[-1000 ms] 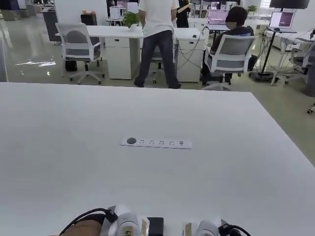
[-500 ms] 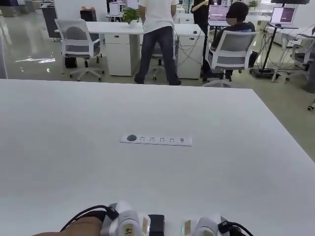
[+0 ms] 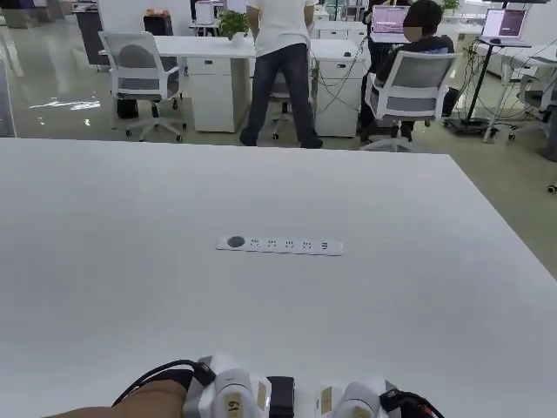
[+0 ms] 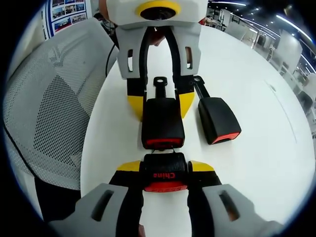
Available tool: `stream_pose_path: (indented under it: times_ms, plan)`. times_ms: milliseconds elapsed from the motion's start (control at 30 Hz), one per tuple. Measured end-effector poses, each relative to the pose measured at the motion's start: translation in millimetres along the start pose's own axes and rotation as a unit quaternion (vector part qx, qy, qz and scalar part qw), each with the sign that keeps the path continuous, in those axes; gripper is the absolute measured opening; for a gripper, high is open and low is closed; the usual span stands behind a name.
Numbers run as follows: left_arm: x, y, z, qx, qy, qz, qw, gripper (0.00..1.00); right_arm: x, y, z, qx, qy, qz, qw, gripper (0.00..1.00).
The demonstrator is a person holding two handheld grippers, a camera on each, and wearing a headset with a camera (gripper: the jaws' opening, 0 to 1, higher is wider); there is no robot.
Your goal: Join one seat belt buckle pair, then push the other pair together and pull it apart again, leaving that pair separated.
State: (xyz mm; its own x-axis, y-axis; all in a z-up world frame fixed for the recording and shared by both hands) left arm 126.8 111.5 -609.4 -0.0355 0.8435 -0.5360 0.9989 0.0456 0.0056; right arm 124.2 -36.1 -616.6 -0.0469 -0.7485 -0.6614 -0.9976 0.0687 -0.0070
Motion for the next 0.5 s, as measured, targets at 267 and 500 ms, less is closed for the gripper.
stream_pose_path:
  times_ms: [267, 500]
  plan:
    - [0.2, 0.8, -3.6, 0.0, 0.0, -0.003, 1.0, 0.32, -3.6, 0.7, 1.2, -0.001, 0.002, -0.003, 1.0, 0.32]
    - [0.6, 2.0, -2.3, -0.002, -0.001, -0.005, 1.0, 0.32, -4.4, 1.8, 0.0, 0.0, 0.003, -0.001, 1.0, 0.32]
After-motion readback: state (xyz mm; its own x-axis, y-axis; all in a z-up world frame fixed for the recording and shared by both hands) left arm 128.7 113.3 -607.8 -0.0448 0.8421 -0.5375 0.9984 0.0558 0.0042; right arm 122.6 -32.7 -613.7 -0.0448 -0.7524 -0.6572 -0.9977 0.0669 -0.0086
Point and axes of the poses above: the centre of the closed fingertips' face, and the gripper's own axes: z roughly forward along the fingers, y roughly to its left, x roughly out of its underside, the point moved 10 cm from there along -z, roughly backward along the fingers, and after that the axes turned 7 degrees about -y, right-handed, at the moved point
